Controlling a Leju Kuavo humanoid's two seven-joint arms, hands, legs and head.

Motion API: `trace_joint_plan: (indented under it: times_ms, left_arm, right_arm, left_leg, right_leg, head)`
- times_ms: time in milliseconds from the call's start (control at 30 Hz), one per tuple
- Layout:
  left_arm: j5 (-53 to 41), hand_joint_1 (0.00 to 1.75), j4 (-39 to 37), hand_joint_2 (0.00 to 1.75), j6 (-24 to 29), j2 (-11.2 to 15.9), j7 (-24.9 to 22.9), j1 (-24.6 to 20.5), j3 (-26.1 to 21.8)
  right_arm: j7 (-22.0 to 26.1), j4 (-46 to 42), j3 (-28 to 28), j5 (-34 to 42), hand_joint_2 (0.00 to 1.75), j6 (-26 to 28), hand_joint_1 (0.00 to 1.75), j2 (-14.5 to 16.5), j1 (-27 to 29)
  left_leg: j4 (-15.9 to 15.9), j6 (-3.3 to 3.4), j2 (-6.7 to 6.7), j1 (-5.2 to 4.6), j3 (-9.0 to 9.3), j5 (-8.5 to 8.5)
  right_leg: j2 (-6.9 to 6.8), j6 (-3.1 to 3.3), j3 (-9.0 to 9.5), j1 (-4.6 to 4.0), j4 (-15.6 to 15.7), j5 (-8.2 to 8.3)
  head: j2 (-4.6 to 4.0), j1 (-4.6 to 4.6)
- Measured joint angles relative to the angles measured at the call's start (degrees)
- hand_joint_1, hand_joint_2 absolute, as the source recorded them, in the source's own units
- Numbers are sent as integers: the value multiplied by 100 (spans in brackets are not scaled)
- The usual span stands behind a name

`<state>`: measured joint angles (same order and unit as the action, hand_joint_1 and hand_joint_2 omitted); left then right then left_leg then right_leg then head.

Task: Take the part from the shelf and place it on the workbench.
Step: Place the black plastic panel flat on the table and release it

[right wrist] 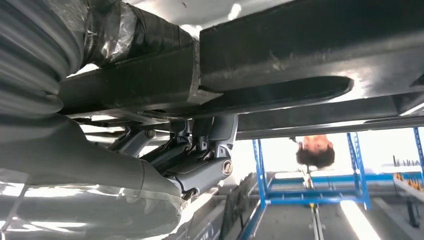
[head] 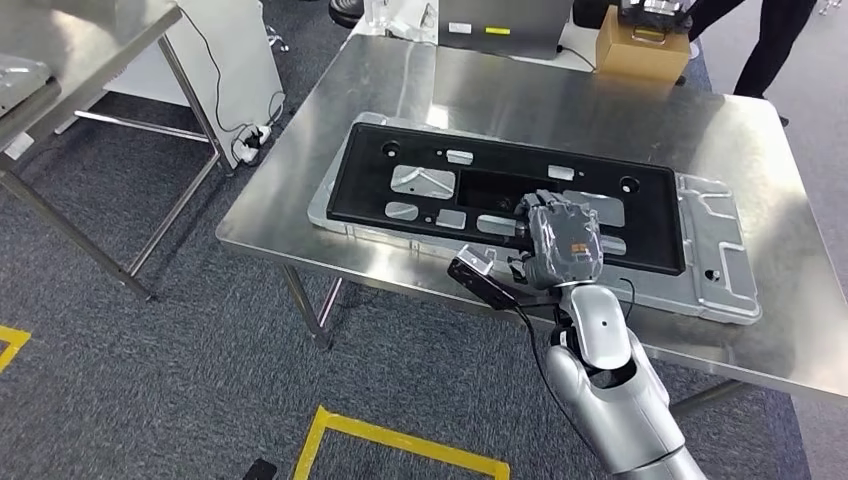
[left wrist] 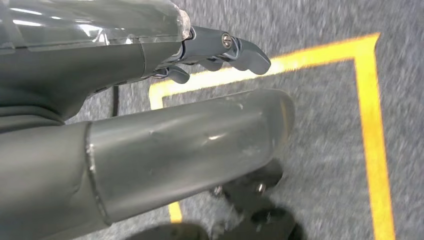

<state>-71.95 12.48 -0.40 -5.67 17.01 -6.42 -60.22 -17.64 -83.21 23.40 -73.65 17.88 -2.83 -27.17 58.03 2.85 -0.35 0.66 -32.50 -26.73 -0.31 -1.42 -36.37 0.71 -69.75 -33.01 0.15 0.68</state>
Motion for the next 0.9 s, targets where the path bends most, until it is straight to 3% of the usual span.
trace_joint_plan:
  times_ms: [67,100,133,200,267,333,400,467,533,600,633,667,700,767,800,900]
  left_arm:
    - [5,0,0,0,2,1,-14,1,0]
    - [7,0,0,0,3,1,-21,5,-1]
    - [9,0,0,0,1,-1,-27,10,-1]
    - [14,0,-5,0,-4,-20,-31,26,-1]
    - [29,0,-14,0,-6,-46,-35,34,-1]
    - [41,0,-19,0,-3,-53,-38,34,-2]
    - [47,0,-17,0,3,-39,-38,36,-2]
    - [54,0,-15,0,9,-27,-36,16,-2]
    - [59,0,-15,0,10,-26,-36,5,-1]
    - [69,0,-15,0,11,-19,-36,23,-1]
    - [79,0,-15,0,13,-13,-36,34,-2]
    - [90,0,-15,0,15,-7,-36,41,-2]
    - [98,0,-15,0,16,-3,-34,51,-3]
    - [105,0,-15,0,18,0,-26,64,-4]
    - [107,0,-15,0,18,0,-20,72,-4]
    - [110,0,-15,0,19,-2,-7,80,-4]
  right_arm:
    - [-145,-1,-68,-207,175,16,175,-69,109]
    - [-197,-1,-121,-287,175,19,175,-117,187]
    - [-233,0,-194,-339,175,9,175,-175,262]
    - [-261,7,-384,-359,175,-41,175,-296,387]
    - [-260,23,-580,-318,175,-111,175,-400,487]
    - [-239,39,-753,-270,175,-142,175,-481,601]
    - [-206,54,-885,-239,175,-139,175,-529,709]
    - [-156,80,-974,-210,175,-137,175,-546,784]
    - [-106,116,-1036,-183,175,-134,175,-546,883]
    - [-67,151,-1086,-161,175,-122,175,-541,1022]
    - [-49,166,-1116,-146,175,-107,175,-537,1094]
    - [-33,180,-1146,-122,175,-79,175,-525,1164]
    - [-17,196,-1177,-94,175,-35,175,-508,1233]
    - [15,234,-1234,-35,175,83,175,-463,1363]
    - [30,254,-1265,-12,175,133,175,-446,1426]
    - [62,285,-1349,23,175,195,175,-408,1592]
  left_leg:
    - [0,25,-33,-17,109,-95]
    - [0,26,-60,-26,182,-151]
    - [-1,23,-85,-38,267,-214]
    - [-3,11,-118,-58,419,-344]
    - [-36,-35,-134,-55,497,-441]
    - [-39,-104,-132,-52,564,-441]
    - [137,-155,-95,-54,568,-396]
    - [661,-213,-55,-38,282,-467]
    - [1286,-294,-32,-5,-197,-764]
    - [1445,-351,-13,22,-508,-954]
    - [1274,-362,-5,31,-542,-853]
    - [961,-365,0,37,-511,-597]
    - [586,-358,6,40,-464,-223]
    - [103,-306,17,17,-395,267]
    - [37,-265,17,2,-393,359]
    - [2,-150,3,-5,-343,345]
  right_leg:
    - [7,-9,-437,0,-467,-141]
    - [8,3,-533,-1,-435,-71]
    - [10,30,-533,-11,-209,121]
    - [18,142,-404,-60,508,724]
    - [21,235,-309,-124,964,1073]
    - [30,278,-222,-147,1088,1058]
    - [40,326,-49,-111,1194,1017]
    - [43,366,124,-67,1265,940]
    - [47,374,259,-50,1277,823]
    - [47,344,414,-37,1273,693]
    - [45,323,504,-28,1268,628]
    - [39,301,595,-21,1263,561]
    - [35,275,678,-16,1252,494]
    - [39,203,755,-19,1225,380]
    - [45,163,762,-23,1216,340]
    - [44,59,768,-3,1197,230]
  head:
    - [0,1]
    - [0,2]
    - [0,1]
    - [0,-2]
    - [0,2]
    - [0,9]
    - [0,9]
    - [0,8]
    - [0,5]
    - [0,5]
    - [0,4]
    - [0,4]
    - [0,4]
    - [0,5]
    - [0,6]
    - [0,5]
